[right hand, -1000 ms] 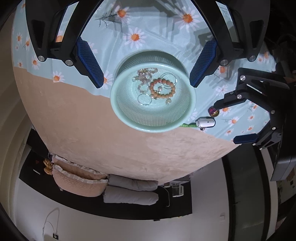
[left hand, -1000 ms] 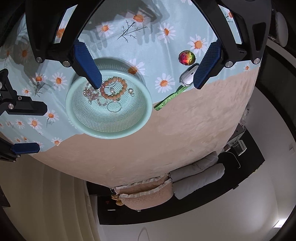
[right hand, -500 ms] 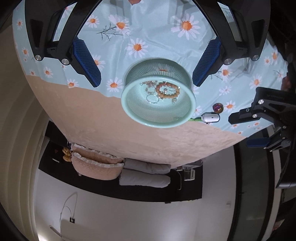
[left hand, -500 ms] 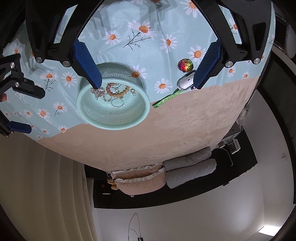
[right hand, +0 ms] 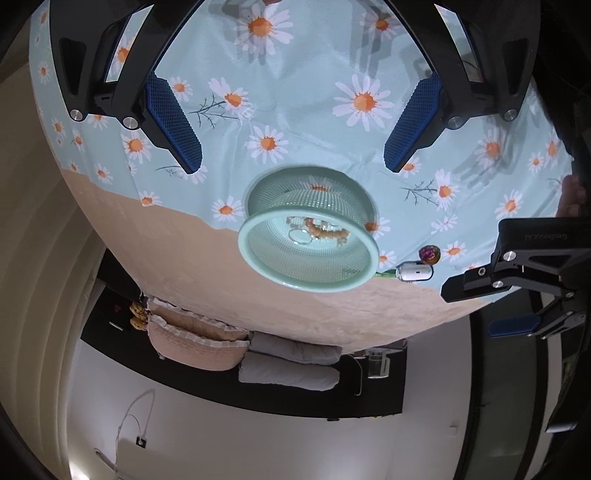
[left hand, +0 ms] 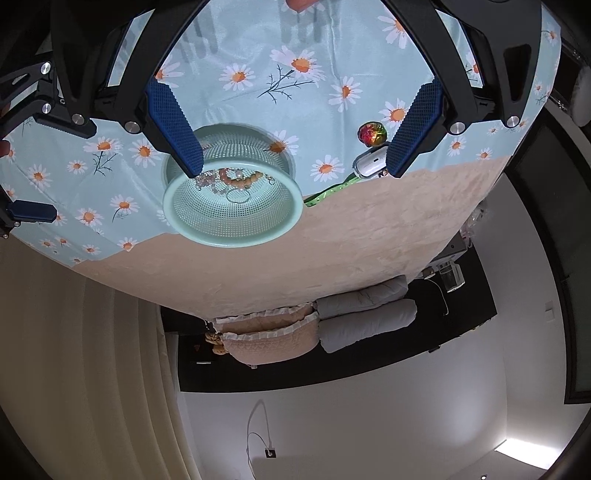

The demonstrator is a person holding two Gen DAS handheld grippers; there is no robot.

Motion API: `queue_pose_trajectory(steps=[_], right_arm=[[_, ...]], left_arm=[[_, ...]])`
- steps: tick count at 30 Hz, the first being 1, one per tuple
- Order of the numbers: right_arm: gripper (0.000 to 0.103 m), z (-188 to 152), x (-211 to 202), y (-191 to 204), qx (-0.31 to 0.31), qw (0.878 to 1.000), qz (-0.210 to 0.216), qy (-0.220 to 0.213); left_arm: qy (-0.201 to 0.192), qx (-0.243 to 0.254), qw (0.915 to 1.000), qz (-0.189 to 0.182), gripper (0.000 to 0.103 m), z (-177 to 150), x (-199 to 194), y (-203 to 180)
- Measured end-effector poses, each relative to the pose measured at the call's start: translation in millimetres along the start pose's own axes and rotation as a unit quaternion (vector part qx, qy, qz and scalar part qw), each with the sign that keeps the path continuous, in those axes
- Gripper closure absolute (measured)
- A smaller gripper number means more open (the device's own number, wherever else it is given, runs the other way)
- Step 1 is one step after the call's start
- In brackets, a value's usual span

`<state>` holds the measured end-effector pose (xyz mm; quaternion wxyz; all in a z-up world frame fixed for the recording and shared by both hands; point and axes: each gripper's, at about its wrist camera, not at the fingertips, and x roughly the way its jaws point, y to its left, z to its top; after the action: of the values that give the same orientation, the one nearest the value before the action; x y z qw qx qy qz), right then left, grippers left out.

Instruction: Organize jewelry

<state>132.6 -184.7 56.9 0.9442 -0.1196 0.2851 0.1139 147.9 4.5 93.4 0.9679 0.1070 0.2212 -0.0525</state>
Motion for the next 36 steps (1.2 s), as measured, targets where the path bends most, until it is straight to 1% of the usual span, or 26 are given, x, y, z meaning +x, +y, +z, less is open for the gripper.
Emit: queue_pose_trajectory(steps=[4, 7, 9, 12, 16, 22, 28, 31, 36], right_arm=[[0.008, -2.0, -4.3, -2.3, 0.003, 1.000, 0.013, -0.004], [0.008, -3.4, -9.2, -2.6, 0.003, 1.000, 0.013, -0.010], [0.008, -3.2, -12.0, -3.2, 0.002, 1.000, 0.015, -0.015], [0.008, -3.8, -14.0, -3.5, 0.002, 1.000, 0.017, -0.018], [0.008, -3.5, -17.1, -4.7, 0.003, 1.000, 0.016, -0.023], [0.008, -4.3, -16.0, -5.6, 0.002, 1.000, 0.012, -0.020], [0.008, -6.6, -13.8, -7.9, 0.009, 1.000, 0.020, -0.017], [0.008, -7.0, -11.6, -9.7, 0.015, 0.999, 0.026, -0.014], [0.008, -8.5, -12.8, -8.9, 0.012, 0.999, 0.028, -0.017]], left_arm=[[0.000, -0.012, 0.9999, -0.009, 0.006, -8.6, -4.8, -5.2], [0.019, -0.027, 0.9993, -0.019, 0.006, -15.5, 1.9, -5.6], [0.026, -0.030, 0.9991, -0.017, 0.006, -19.4, 5.8, -6.9], [0.020, -0.019, 0.9996, -0.006, 0.006, -21.4, 6.2, -10.7], [0.017, -0.014, 0.9997, -0.007, 0.006, -22.9, 5.7, -14.0], [0.024, -0.002, 0.9997, -0.003, 0.006, -26.4, 9.0, -19.8], [0.014, 0.016, 0.9997, -0.013, 0.006, -27.9, 5.1, -25.3], [0.017, 0.012, 0.9996, -0.019, 0.006, -29.5, 5.3, -25.2], [0.021, 0.017, 0.9996, -0.010, 0.006, -31.2, 8.3, -25.7]])
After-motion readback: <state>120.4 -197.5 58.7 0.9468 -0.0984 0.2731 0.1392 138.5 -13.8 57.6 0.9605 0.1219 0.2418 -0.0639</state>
